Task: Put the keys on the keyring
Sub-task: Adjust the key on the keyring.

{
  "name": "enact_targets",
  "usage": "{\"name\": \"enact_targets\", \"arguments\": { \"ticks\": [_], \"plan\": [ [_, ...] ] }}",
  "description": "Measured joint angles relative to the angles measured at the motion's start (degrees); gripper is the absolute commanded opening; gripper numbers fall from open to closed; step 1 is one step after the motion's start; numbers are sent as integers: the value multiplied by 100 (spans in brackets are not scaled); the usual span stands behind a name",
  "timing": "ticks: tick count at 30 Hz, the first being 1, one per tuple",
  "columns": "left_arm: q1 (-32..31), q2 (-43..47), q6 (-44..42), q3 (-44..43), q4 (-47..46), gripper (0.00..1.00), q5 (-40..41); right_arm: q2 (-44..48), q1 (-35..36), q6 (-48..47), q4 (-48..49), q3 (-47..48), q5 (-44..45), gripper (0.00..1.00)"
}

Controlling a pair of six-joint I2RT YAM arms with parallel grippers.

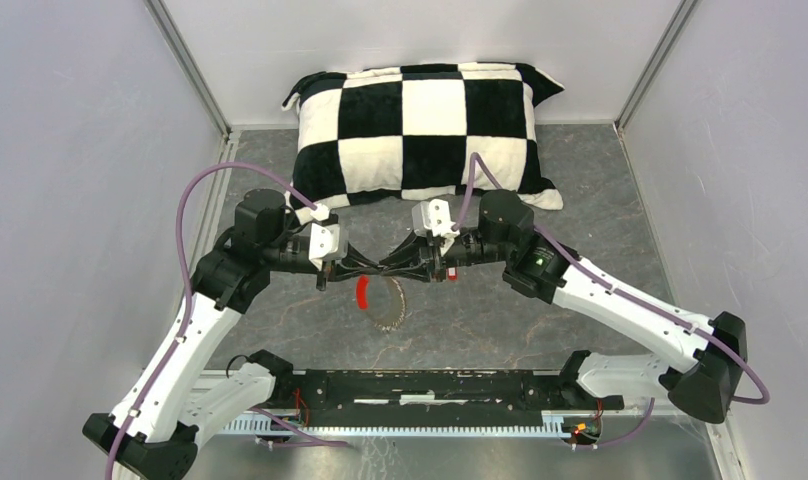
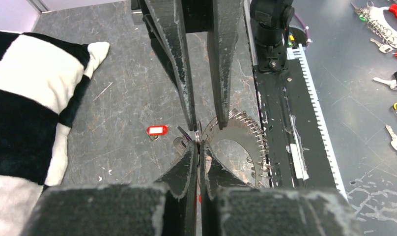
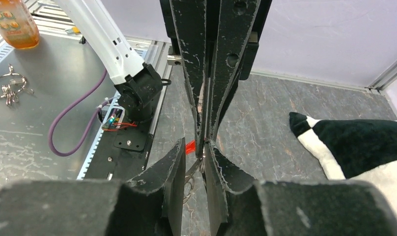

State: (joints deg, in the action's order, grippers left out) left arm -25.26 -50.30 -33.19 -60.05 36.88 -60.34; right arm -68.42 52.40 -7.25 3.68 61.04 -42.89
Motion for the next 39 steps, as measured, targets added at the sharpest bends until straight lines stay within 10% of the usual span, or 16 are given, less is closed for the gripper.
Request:
{"name": "enact_targets", "arguments": {
  "ticks": [26, 32, 39],
  "plan": [
    [4, 184, -466, -24, 452, 2, -22, -551, -76, -339, -658, 525, -420, 0],
    [4, 330, -549, -81, 466, 49, -22, -498, -79, 409, 216, 243, -470, 0],
    [0, 581, -597, -87, 450, 71, -133, -352, -79, 1777, 2190, -656, -184, 0]
  ]
}}
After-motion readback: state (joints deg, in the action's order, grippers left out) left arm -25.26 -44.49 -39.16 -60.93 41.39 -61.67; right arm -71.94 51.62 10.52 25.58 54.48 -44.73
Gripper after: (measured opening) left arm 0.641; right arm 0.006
